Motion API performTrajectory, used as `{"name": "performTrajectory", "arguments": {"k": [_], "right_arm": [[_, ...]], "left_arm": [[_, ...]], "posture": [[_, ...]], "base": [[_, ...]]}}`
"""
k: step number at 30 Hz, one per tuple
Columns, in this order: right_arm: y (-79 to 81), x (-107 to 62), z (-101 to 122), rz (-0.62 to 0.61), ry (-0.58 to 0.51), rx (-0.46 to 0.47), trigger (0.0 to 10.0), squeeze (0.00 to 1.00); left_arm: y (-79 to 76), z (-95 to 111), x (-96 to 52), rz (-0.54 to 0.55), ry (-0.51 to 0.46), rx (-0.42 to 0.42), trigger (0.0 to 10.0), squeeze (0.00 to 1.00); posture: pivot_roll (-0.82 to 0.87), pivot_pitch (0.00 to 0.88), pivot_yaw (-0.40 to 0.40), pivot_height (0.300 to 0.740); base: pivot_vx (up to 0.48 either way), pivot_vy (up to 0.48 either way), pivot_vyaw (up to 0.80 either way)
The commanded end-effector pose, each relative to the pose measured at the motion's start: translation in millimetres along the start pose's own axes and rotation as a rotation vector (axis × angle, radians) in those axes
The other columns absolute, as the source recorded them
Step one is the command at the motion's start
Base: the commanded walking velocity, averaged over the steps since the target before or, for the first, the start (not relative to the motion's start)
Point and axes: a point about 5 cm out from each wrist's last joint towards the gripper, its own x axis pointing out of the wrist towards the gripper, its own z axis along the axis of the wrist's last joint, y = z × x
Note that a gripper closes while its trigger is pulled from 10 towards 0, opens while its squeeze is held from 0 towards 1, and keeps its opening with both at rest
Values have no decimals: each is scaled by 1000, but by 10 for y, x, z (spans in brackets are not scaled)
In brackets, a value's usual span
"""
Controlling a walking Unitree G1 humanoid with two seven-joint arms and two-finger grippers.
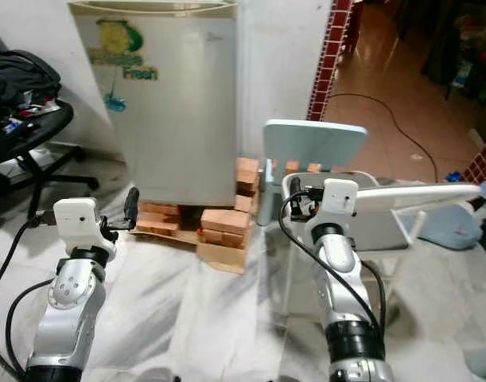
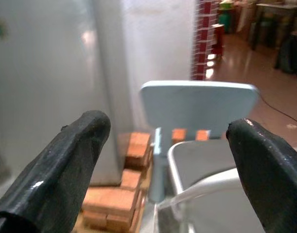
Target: Restocking fridge
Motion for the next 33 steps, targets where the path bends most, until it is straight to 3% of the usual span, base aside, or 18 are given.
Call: {"name": "performTrajectory", "arguments": {"k": [1,11,15,18,23,33], "right_arm": [[74,24,75,29,-29,-24,10000,0],[-16,-23,106,-43,-68,55,10000,0],[-28,-37,88,-50,-73,45,10000,0],[-16,-40,86,-46,-77,51,10000,0],[14,-27,117,-35,-88,53,10000,0],[60,-17,125,-8,-88,59,10000,0]], "left_arm": [[28,-11,10,-3,4,2,10000,0],[33,13,38,-27,1,-35,10000,0],[37,10,44,-34,3,-36,10000,0],[2,10,55,-84,12,-93,10000,0],[7,42,68,-98,1,-105,10000,0],[4,27,43,-97,8,-104,10000,0]], "posture": [[100,0,-9,740],[84,0,0,740],[84,0,1,740],[87,0,4,740],[92,0,2,740],[100,0,-16,740]], "base": [[0,480,0],[0,480,0],[0,480,-698],[0,480,-800],[0,480,-704],[0,480,0]]}}
